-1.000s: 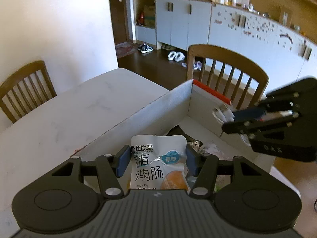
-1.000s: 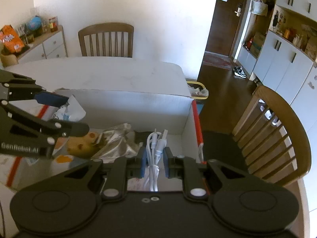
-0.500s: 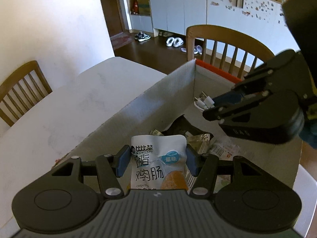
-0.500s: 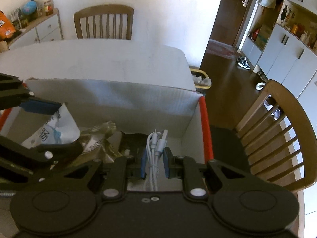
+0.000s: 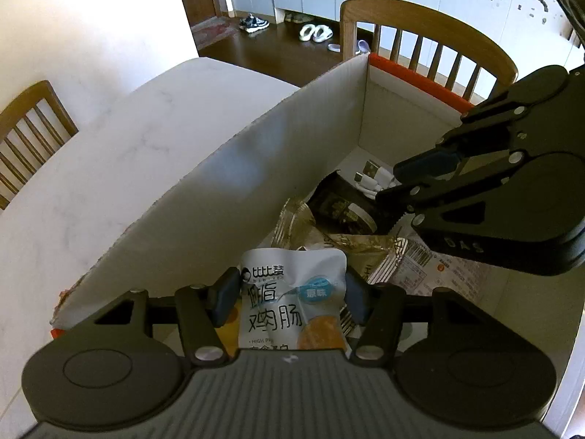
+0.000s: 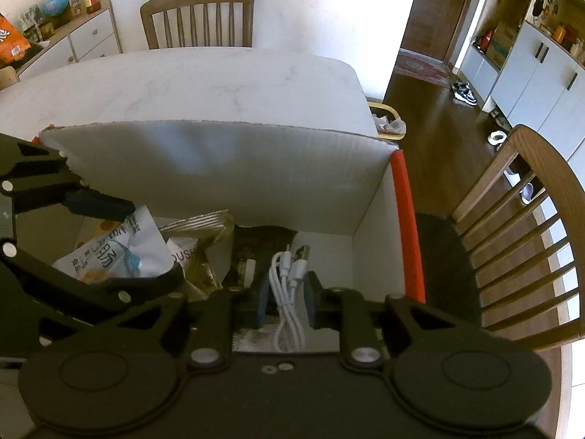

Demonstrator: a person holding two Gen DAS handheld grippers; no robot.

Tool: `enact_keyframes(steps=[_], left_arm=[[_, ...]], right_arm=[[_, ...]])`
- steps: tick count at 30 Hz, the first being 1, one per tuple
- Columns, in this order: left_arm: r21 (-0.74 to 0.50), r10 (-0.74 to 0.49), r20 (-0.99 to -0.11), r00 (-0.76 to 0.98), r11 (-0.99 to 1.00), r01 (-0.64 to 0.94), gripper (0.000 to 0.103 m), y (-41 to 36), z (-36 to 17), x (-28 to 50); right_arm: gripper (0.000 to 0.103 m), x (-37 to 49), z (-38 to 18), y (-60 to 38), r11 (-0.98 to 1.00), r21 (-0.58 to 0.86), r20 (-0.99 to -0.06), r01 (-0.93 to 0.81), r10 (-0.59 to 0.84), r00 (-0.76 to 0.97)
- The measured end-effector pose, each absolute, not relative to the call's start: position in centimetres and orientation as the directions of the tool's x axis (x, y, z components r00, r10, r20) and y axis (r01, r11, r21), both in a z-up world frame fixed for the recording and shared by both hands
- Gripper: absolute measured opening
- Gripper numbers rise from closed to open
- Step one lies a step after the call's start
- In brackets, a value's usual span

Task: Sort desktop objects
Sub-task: 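Lower both items into the box and open both grippers, then withdraw both grippers from the box back over the table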

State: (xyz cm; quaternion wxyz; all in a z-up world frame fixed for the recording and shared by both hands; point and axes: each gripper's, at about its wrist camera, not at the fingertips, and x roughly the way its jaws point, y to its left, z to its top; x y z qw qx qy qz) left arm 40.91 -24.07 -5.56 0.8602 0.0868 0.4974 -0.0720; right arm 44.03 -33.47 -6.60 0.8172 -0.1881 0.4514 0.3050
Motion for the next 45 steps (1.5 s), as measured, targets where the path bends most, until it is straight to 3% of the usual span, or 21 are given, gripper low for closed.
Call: enact_keyframes(steps=[11,22,27,33,45], left_arm=[[0.049,-0.049,-0.866,0.497,0.982,0.183,0.063,-23.6,-4.7,40.5],[0.025,-0.064,-0.828,0.557,0.988,0.150,0.071,-22.8,-2.0,38.2],[0.021,-0.060,-0.809,0.585,0.991,0.131,0.073,-21.8,-0.6,36.2],[0.002,-0.059,-0.779,0.624,0.995,0.097,0.077,-20.6,0.9,33.9],[-0.078,-0.094,-0.714,0.693,0.995,0.054,0.087,-17.5,3.4,27.4]], right_arm=[[0.031,43.6,-4.9,-34.5,0.742,0.034,-0.840,-0.670,0.384,0.383],[0.052,42.0,-2.0,-35.2,0.719,0.057,-0.804,-0.692,0.444,0.396],[0.070,40.8,-0.5,-35.6,0.711,0.075,-0.774,-0.699,0.484,0.409],[0.082,38.9,1.8,-35.7,0.705,0.084,-0.731,-0.705,0.524,0.437],[0.090,33.6,3.6,-35.0,0.739,0.106,-0.692,-0.665,0.535,0.484]])
